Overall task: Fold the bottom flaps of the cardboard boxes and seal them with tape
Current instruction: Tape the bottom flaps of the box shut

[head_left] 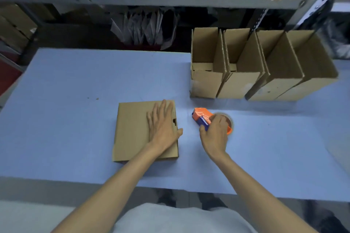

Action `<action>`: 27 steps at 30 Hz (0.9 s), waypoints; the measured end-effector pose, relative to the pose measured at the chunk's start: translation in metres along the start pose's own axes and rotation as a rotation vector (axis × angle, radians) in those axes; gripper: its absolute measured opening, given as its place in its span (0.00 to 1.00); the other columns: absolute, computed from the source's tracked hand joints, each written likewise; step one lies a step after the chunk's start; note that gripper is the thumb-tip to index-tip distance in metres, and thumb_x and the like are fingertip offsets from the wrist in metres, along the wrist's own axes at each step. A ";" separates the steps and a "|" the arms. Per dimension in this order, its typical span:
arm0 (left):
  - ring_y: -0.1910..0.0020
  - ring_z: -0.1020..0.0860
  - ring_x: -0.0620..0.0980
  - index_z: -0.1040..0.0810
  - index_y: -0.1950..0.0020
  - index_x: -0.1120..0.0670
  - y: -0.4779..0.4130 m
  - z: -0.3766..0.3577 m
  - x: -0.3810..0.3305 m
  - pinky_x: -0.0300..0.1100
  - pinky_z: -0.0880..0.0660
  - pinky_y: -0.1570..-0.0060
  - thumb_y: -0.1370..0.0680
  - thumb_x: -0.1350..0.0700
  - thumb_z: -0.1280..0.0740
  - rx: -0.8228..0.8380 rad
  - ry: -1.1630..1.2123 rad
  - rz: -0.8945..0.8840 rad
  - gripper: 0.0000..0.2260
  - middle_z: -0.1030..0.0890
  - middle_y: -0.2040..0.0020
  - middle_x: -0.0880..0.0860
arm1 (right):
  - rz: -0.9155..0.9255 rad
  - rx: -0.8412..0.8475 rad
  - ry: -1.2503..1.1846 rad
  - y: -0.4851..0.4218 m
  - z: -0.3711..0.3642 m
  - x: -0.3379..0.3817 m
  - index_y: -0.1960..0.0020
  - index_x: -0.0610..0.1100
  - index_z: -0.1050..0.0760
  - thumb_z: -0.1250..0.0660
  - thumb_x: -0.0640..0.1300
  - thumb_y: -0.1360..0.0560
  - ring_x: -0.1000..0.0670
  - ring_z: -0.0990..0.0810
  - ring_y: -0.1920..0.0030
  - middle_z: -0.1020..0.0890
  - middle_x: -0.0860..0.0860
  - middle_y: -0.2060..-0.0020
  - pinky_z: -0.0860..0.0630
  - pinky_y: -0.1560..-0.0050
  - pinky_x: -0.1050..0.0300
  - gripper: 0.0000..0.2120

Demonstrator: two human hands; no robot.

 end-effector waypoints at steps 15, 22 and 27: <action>0.25 0.40 0.50 0.38 0.25 0.56 0.007 0.034 -0.004 0.32 0.48 0.29 0.23 0.58 0.33 -0.156 0.533 -0.120 0.28 0.37 0.25 0.53 | 0.246 0.069 0.049 -0.012 0.014 -0.017 0.41 0.42 0.29 0.31 0.38 0.30 0.44 0.24 0.53 0.23 0.47 0.49 0.24 0.59 0.49 0.18; 0.35 0.30 0.41 0.27 0.34 0.47 0.005 0.087 -0.047 0.36 0.36 0.36 0.23 0.61 0.35 -0.015 0.485 -0.381 0.19 0.25 0.35 0.45 | 0.672 0.008 0.106 0.005 0.068 0.019 0.53 0.35 0.27 0.25 0.38 0.32 0.39 0.24 0.63 0.21 0.42 0.59 0.26 0.71 0.49 0.14; 0.56 0.21 0.40 0.17 0.54 0.51 0.011 0.096 -0.054 0.33 0.28 0.54 0.24 0.59 0.33 -0.022 0.475 -0.445 0.06 0.19 0.56 0.44 | 0.715 0.053 0.043 0.001 0.079 0.020 0.54 0.38 0.28 0.24 0.37 0.33 0.42 0.25 0.62 0.21 0.45 0.60 0.32 0.70 0.54 0.15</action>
Point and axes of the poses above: each hand's wrist, its own y-axis away from the middle knuckle, its own z-axis out of the back of the hand, x = y × z, the point moved 6 cm from there along -y, towards the middle knuckle
